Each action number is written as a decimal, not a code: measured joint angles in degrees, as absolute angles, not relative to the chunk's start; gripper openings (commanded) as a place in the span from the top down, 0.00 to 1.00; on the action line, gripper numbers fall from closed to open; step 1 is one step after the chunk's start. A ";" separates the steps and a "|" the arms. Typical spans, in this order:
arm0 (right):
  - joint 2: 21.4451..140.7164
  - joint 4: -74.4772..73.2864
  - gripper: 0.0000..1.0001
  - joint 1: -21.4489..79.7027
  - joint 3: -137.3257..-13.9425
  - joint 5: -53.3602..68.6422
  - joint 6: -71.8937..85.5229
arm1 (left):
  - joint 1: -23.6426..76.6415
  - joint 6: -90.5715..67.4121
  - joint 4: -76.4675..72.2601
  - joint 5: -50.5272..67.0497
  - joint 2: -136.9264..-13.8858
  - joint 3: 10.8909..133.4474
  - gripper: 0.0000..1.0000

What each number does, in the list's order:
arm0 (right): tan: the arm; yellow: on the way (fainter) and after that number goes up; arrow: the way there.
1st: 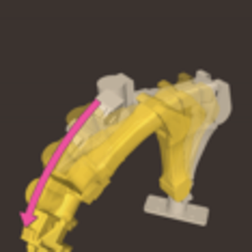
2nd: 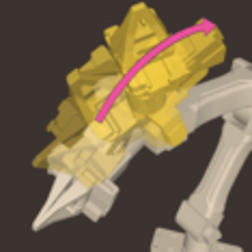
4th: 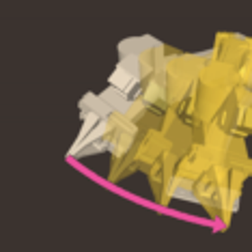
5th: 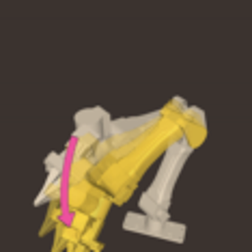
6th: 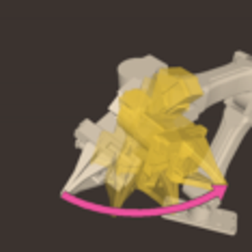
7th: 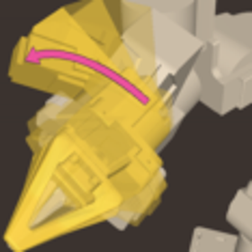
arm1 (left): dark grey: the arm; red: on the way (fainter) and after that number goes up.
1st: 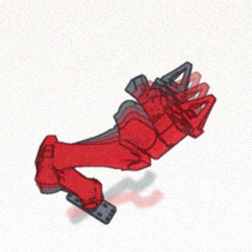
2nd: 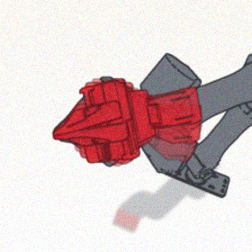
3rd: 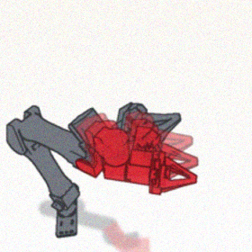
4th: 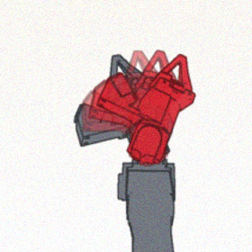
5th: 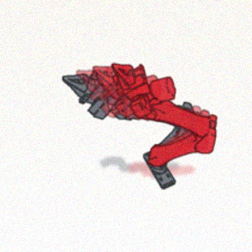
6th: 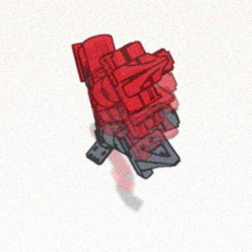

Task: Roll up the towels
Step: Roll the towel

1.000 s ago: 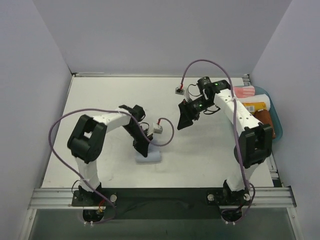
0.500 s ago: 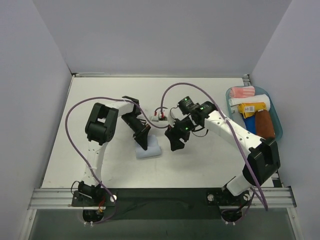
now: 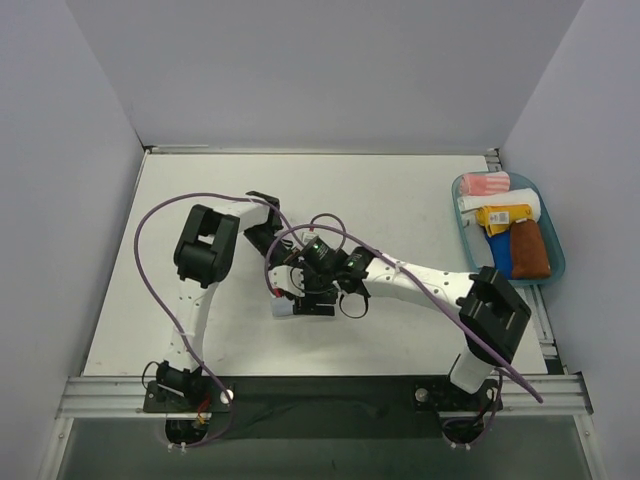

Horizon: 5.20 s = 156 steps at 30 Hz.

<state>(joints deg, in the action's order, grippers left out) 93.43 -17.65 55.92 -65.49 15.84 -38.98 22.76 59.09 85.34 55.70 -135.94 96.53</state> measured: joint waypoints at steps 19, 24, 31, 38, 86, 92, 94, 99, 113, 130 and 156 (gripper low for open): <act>103.35 -10.44 1.00 57.63 -64.49 15.40 -45.95 | 21.87 54.68 84.51 54.70 -135.85 97.03 0.59; 105.56 -15.75 1.00 56.12 -68.18 21.28 -43.79 | 17.45 53.74 81.41 54.22 -133.82 96.55 0.58; 111.96 -25.85 1.00 49.93 -76.16 36.56 -38.30 | 2.81 54.17 77.97 54.28 -130.65 96.55 0.57; 122.67 -37.76 1.00 43.53 -85.91 52.71 -35.05 | -8.21 54.00 75.96 55.48 -116.18 88.79 0.48; 136.42 -59.94 0.39 29.39 -105.34 62.43 -28.69 | 38.33 47.13 30.63 30.94 -89.80 51.42 0.94; 126.26 -51.18 0.39 21.80 -96.73 62.59 -22.41 | 30.59 44.03 37.78 39.70 -97.12 58.17 0.94; 123.35 -48.12 0.39 21.82 -92.40 62.81 -20.10 | 29.30 43.40 39.44 41.98 -99.20 59.86 0.94; 121.47 -38.63 0.37 24.45 -84.62 64.38 -12.82 | 26.79 42.09 43.44 46.30 -104.01 63.96 0.94; 121.91 -22.48 0.47 31.31 -79.83 65.82 -1.93 | 22.63 37.12 47.13 52.84 -110.19 67.99 0.93; 127.00 -20.23 1.00 31.14 -79.92 69.65 4.27 | 24.47 33.54 38.76 43.31 -99.00 60.23 0.37; 131.00 -21.06 0.93 28.97 -82.02 73.97 8.21 | 41.32 45.84 22.24 14.70 -85.52 47.46 0.85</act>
